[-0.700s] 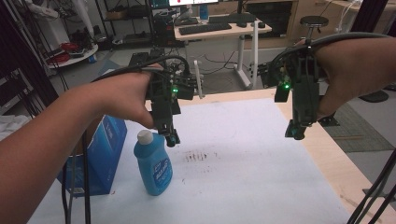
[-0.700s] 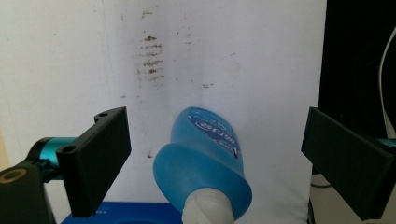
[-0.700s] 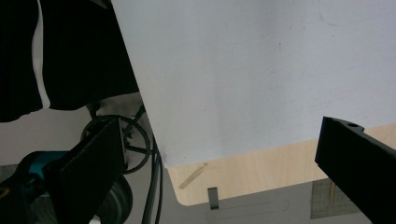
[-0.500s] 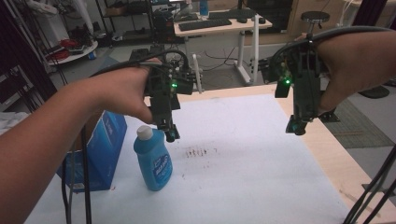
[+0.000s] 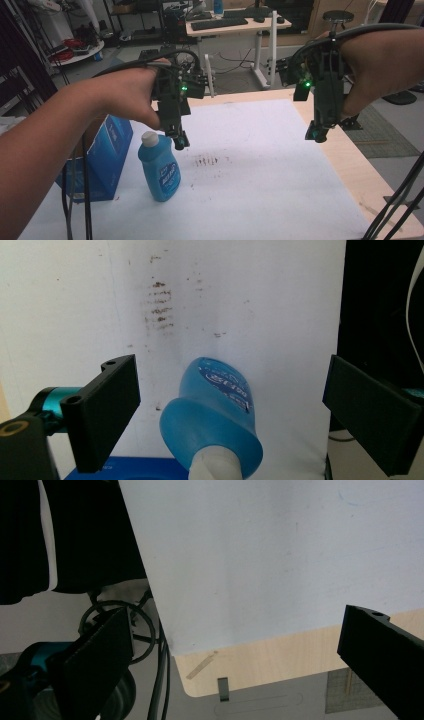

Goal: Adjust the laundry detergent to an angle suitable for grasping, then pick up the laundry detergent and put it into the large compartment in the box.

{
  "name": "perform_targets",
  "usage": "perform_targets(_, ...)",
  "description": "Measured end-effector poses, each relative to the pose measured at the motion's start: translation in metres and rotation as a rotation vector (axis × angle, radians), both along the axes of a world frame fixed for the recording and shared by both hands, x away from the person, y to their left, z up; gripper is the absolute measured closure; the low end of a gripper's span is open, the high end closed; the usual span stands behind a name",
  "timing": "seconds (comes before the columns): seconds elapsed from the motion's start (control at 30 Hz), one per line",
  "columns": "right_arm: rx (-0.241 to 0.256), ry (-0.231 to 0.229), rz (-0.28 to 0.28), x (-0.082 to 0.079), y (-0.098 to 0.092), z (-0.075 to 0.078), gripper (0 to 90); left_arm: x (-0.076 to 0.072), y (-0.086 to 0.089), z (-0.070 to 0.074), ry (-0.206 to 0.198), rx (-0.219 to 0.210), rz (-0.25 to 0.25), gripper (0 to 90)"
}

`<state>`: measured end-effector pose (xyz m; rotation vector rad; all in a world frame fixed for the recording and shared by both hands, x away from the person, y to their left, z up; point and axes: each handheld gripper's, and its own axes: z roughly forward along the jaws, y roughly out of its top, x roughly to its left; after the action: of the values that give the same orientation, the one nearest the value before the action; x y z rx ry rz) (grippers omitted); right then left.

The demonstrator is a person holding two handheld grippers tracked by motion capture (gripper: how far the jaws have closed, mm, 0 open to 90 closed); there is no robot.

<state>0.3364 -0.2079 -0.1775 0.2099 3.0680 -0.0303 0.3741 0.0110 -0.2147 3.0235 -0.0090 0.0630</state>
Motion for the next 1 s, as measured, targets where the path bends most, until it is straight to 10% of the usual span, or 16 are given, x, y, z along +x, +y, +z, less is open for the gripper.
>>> perform_targets(0.7,-0.042,-0.022,-0.005,-0.002,-0.001,-0.005,0.7,-0.003,-0.005,-0.001,0.027,-0.005,-0.005,8.2)
perform_targets(1.0,-0.023,-0.035,0.001,-0.002,-0.009,-0.004,0.7,-0.006,-0.005,0.005,0.022,-0.020,0.073,8.2)
